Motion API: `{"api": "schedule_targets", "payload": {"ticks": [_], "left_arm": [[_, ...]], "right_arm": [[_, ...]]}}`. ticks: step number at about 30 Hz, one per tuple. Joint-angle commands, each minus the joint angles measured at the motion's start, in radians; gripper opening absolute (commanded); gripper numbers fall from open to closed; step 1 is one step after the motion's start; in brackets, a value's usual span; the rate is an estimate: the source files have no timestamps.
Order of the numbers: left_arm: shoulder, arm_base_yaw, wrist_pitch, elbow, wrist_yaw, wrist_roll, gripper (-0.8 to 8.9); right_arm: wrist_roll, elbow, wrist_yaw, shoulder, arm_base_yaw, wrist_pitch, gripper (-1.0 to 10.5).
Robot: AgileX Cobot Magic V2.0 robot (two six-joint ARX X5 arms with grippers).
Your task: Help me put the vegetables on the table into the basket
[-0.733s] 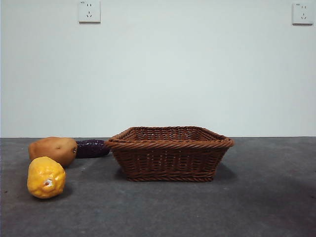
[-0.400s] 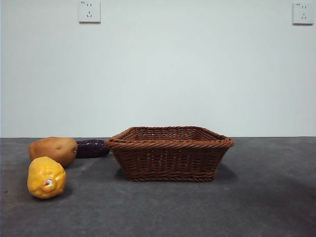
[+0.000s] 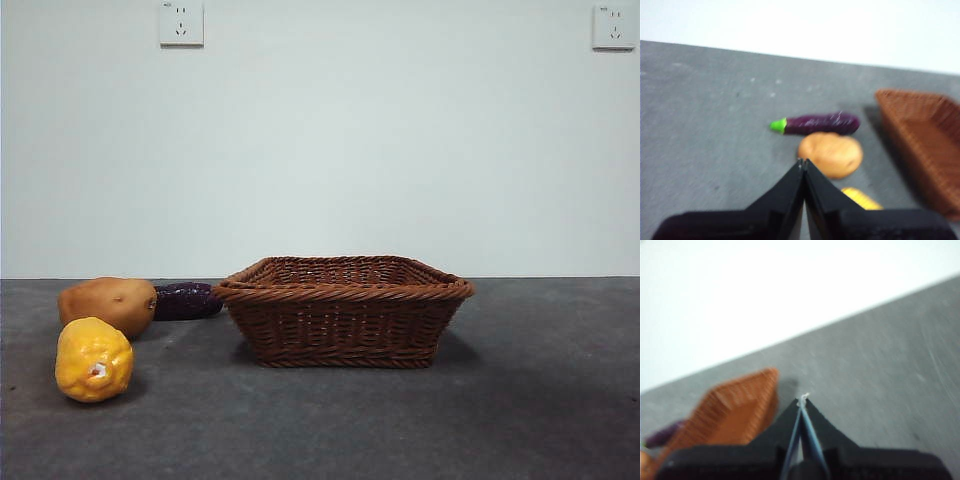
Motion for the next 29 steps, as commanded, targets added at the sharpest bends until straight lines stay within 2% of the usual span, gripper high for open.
{"api": "schedule_targets", "payload": {"ticks": [1, 4, 10, 16, 22, 24, 29], "left_arm": [[0.04, 0.002, -0.016, 0.073, 0.023, -0.045, -0.06], [0.098, 0.002, -0.069, 0.164, 0.057, -0.029, -0.06], [0.253, 0.002, -0.227, 0.376, 0.214, 0.058, -0.06], [0.377, 0.002, -0.376, 0.56, 0.298, 0.138, -0.06], [0.458, -0.002, -0.516, 0.689, 0.327, 0.222, -0.06], [0.467, -0.015, -0.522, 0.697, 0.327, 0.225, -0.06], [0.482, -0.047, -0.524, 0.697, 0.328, 0.225, -0.04]], "right_arm": [[0.018, 0.077, -0.013, 0.038, 0.001, -0.022, -0.1], [-0.017, 0.175, -0.047, 0.099, 0.001, -0.095, -0.1], [-0.208, 0.421, -0.125, 0.277, 0.001, -0.338, -0.1], [-0.356, 0.637, -0.179, 0.439, 0.001, -0.592, -0.1], [-0.43, 0.776, -0.229, 0.549, 0.001, -0.743, -0.1], [-0.454, 0.797, -0.23, 0.571, 0.001, -0.765, -0.1], [-0.454, 0.814, -0.238, 0.604, 0.001, -0.776, 0.0]]}}
